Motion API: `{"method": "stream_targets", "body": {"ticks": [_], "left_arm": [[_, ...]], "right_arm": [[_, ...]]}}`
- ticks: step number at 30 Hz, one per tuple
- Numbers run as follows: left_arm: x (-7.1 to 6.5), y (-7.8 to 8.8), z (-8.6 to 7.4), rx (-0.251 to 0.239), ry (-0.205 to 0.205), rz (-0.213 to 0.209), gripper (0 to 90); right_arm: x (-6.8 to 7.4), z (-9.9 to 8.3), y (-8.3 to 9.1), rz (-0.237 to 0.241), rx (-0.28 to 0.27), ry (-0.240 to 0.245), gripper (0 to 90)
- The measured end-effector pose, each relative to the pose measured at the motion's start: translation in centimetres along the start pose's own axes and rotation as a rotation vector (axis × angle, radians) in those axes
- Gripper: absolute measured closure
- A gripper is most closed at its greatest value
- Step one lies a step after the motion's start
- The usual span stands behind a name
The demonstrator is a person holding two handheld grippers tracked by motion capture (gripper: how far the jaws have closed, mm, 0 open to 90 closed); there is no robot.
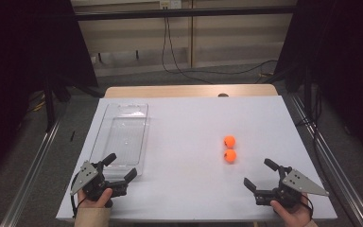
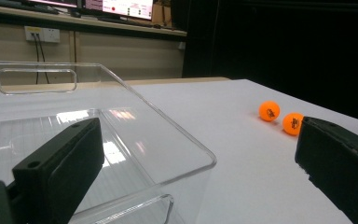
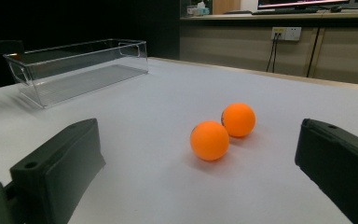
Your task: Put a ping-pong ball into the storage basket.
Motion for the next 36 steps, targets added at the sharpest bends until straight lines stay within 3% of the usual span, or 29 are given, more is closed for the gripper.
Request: {"method": "stream_targets", "body": {"ticks": [6,17,36], "left_arm": [[-0.3,-0.4,0.0,0.017,-0.017,-0.01,1.1],[-0.7,-0.8,0.1,0.021,-0.01,-0.023,1.1],[-2.7,-2.6,1.1,0.028,-0.013,-0.068,0.9]], "right_arm": [[-0.2,0.0,0.3,-0.004,-0.001,-0.002,0.0],[-0.2,0.0,0.2,-0.001,0.001,-0.002,0.0],[-0.1,0.0,0.2,0.01,0.007,0.004,0.0]]}}
Point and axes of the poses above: each handheld gripper's, and its own axes: y roughly backward along the jaws, z roughly out of its top, x roughly to its left, the point moved 4 cm from there along -y, roughly forward along the jaws, and after that the axes turned 2 degrees about -y, right-handed, at the moved point
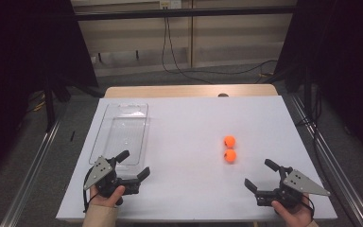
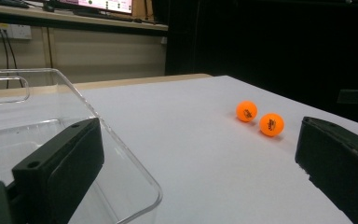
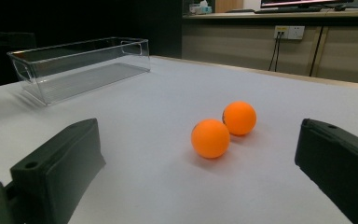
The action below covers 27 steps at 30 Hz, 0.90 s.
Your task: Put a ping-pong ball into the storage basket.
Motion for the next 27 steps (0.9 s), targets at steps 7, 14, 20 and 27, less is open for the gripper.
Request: {"method": "stream_targets", "body": {"ticks": [7,14,20,27], "left_arm": [[-0.4,-0.6,0.3,0.006,0.001,-0.006,0.9],[-0.7,-1.0,0.6,0.013,-0.009,-0.011,0.9],[-1.2,-1.5,0.8,0.017,-0.01,-0.027,0.8],[-1.8,-2.1,0.9,0.03,-0.016,-0.039,0.7]], "right_arm": [[0.0,0.0,0.0,0.003,-0.001,-0.001,0.0],[0.0,0.1,-0.2,0.009,-0.003,0.001,0.1],[0.1,0.1,-0.3,0.01,-0.001,0.002,0.1],[0.1,0.1,-0.2,0.008,-0.002,0.0,0.1]]}}
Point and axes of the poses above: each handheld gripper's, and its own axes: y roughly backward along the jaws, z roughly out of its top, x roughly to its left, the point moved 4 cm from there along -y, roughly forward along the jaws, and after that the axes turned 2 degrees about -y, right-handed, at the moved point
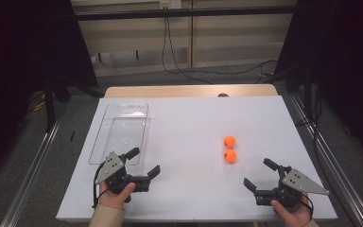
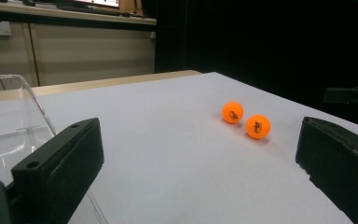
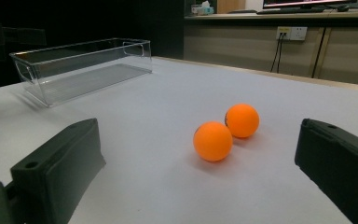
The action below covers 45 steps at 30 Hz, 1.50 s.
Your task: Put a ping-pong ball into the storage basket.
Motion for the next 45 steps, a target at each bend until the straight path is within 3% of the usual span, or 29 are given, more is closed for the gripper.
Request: {"method": "stream_targets", "body": {"ticks": [24,45], "left_arm": [[-1.6,-2.9,0.1,0.028,-0.014,-0.051,0.7],[-2.0,-4.3,0.0,0.038,-0.019,-0.071,0.7]], "right_arm": [[0.0,0.1,0.1,0.009,-0.007,-0.009,0.3],[0.0,0.1,0.1,0.014,-0.007,-0.003,0.7]]}}
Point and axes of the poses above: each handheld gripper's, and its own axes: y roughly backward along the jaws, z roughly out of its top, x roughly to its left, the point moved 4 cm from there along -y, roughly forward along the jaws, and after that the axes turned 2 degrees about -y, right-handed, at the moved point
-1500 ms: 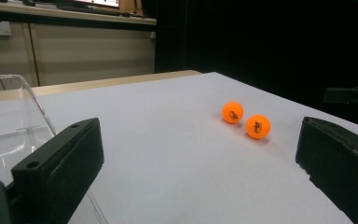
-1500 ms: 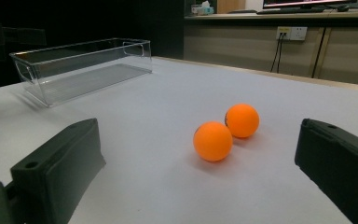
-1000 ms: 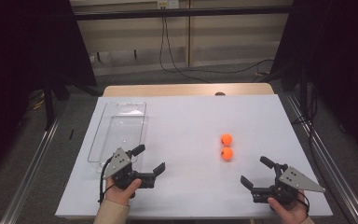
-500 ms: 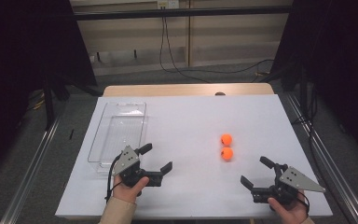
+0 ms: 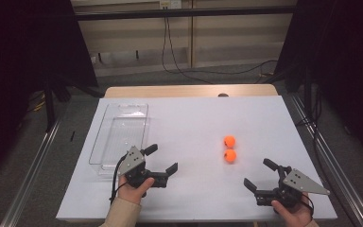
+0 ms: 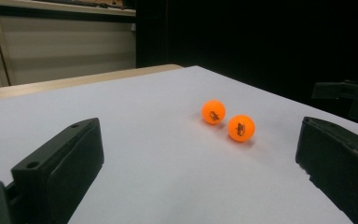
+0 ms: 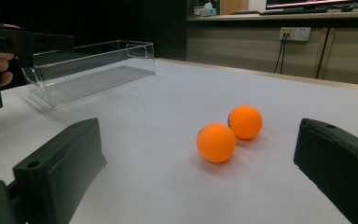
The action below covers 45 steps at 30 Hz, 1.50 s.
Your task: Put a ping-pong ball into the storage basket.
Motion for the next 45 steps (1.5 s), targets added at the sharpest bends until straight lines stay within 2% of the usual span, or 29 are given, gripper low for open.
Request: {"method": "stream_targets", "body": {"ticks": [36,45], "left_arm": [[-1.3,-2.7,-0.2,0.034,-0.023,-0.056,0.7],[-1.7,-3.3,-0.2,0.059,-0.034,-0.059,0.7]], "right_arm": [[0.0,0.0,0.1,-0.002,0.002,-0.005,0.7],[-0.1,0.0,0.1,-0.002,0.003,-0.005,0.7]]}}
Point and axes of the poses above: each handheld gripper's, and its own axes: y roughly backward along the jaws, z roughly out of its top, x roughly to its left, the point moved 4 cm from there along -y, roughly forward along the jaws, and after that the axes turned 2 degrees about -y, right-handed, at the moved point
